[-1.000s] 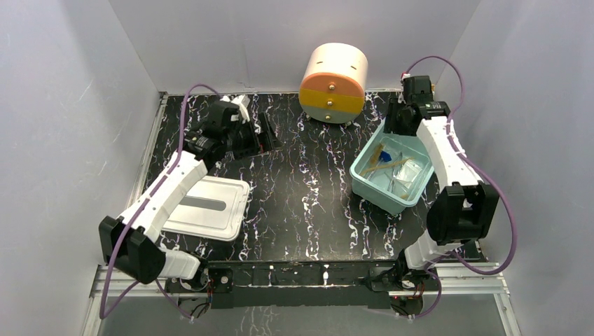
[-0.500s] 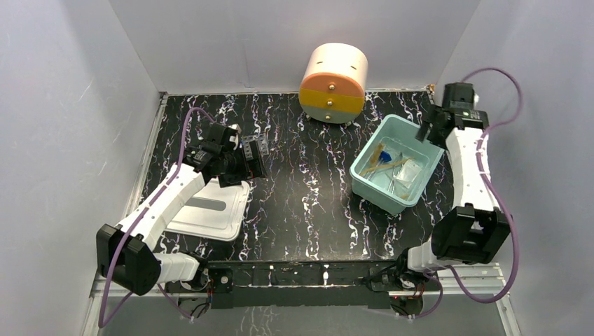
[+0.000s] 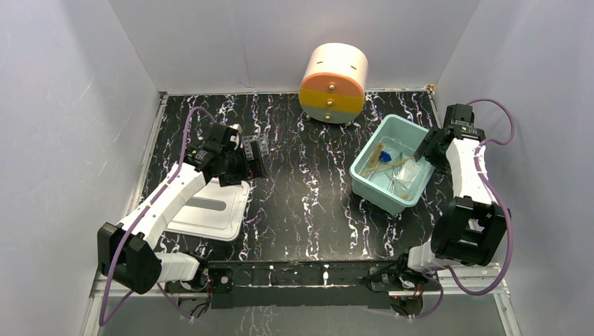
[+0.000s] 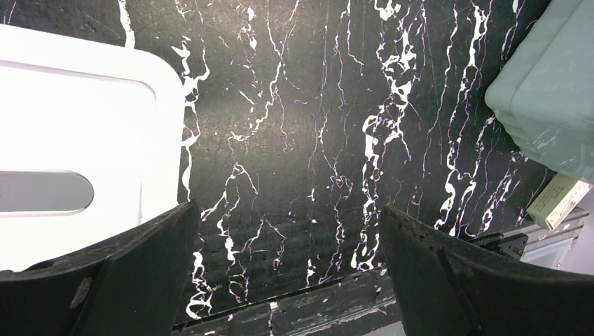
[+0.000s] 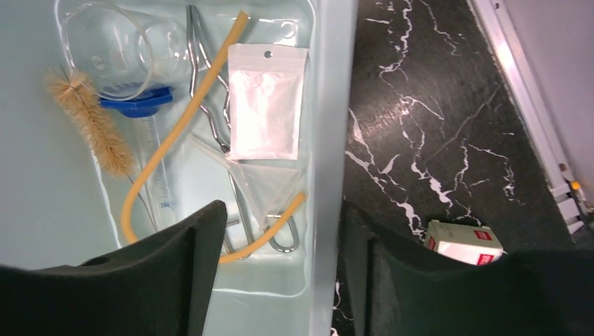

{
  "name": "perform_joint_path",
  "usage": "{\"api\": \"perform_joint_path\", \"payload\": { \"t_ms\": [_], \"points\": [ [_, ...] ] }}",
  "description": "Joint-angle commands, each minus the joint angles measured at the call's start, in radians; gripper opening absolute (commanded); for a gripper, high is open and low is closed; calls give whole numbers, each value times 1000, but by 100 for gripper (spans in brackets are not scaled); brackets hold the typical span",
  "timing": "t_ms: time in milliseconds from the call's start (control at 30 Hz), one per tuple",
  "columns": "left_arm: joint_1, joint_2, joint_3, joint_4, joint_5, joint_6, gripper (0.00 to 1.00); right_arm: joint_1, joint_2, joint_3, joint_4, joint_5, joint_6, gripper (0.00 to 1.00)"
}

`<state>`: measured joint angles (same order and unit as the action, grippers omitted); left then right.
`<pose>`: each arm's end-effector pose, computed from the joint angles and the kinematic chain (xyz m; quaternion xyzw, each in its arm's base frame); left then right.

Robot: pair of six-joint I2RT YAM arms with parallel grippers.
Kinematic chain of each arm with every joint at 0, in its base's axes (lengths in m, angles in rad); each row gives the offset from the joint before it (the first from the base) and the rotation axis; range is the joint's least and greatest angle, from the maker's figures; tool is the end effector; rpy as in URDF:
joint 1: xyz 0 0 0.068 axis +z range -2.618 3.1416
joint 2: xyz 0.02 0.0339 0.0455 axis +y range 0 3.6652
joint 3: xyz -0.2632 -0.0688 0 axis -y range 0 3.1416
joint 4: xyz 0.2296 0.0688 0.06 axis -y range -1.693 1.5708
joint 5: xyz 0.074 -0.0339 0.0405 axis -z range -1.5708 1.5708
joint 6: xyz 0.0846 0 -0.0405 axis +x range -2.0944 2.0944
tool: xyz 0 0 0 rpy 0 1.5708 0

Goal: Organize the chemistry lab equipment

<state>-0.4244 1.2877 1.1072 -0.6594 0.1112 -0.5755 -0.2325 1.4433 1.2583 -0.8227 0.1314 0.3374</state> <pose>0.2592 -0.1274 0.2663 -0.0506 0.9314 -0.2166 0.2883 0.2967 -0.0816 0.2578 0.2870 0.9148 -0.0484 0.2802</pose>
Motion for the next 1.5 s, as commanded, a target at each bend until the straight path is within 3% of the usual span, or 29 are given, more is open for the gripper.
{"api": "perform_joint_path", "payload": {
  "t_ms": [0,100,200,633,1200,1333,1467],
  "points": [
    [3,-35,6,-13,-22,12,98,-1,11,-17,70,-43,-15,62],
    [3,-39,-3,-7,-25,2,98,-1,15,-27,60,-45,-40,43],
    [3,-35,-10,-2,-17,-8,98,2,13,-38,52,-48,-61,31],
    [2,-13,18,-15,-28,-12,98,148,-41,-86,19,-53,-63,18],
    [4,44,-13,-82,-132,-74,94,470,40,-1,90,-54,11,18],
    [4,46,-49,-49,-122,-66,86,497,75,18,102,-72,-8,23],
    [3,67,-82,-39,-122,-41,73,509,89,61,78,-60,-9,35]
  ]
}}
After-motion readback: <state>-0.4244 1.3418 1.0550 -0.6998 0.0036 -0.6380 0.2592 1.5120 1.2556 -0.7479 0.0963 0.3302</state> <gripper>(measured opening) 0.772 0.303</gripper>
